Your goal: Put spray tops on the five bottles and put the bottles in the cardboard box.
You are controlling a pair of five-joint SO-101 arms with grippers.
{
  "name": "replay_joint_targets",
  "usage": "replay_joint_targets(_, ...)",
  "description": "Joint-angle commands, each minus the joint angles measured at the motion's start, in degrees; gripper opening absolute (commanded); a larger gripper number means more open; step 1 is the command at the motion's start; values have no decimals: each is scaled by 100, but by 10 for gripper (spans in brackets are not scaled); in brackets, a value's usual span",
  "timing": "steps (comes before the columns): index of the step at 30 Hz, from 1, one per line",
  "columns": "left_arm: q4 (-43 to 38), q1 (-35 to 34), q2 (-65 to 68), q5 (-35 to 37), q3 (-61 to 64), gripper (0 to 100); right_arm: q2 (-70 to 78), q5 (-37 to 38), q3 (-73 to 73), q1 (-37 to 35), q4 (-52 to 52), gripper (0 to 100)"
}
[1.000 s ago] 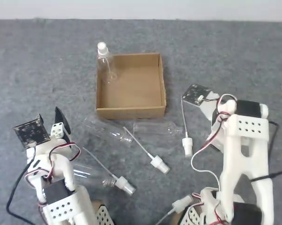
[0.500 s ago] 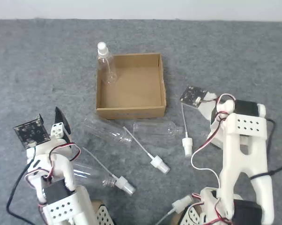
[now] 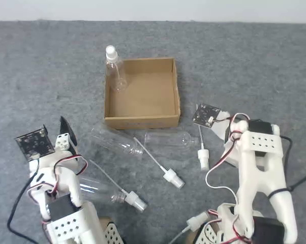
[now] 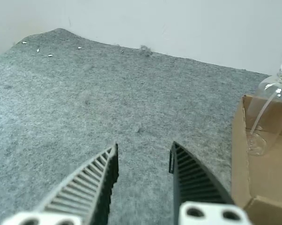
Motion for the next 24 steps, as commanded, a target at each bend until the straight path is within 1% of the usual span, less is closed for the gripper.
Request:
replay_joint_targets(1, -193, -44, -88, -70, -66, 170, -31, 79, 246, -22, -567, 293)
replay_joint_targets(14, -193, -26, -88, -70, -66, 170, -31, 79, 993, 233, -1323, 292)
replay_joint_targets(20, -193, -18, -88, -70, -66, 170, -31, 70, 1081, 286, -1288, 292)
replay_joint_targets(22, -193, -18, -88, -70, -66, 170, -31, 53, 1081, 286, -1270, 272)
replay_joint_targets(24, -193, -18, -88, -70, -66, 170, -31, 53, 1081, 286, -1270, 212)
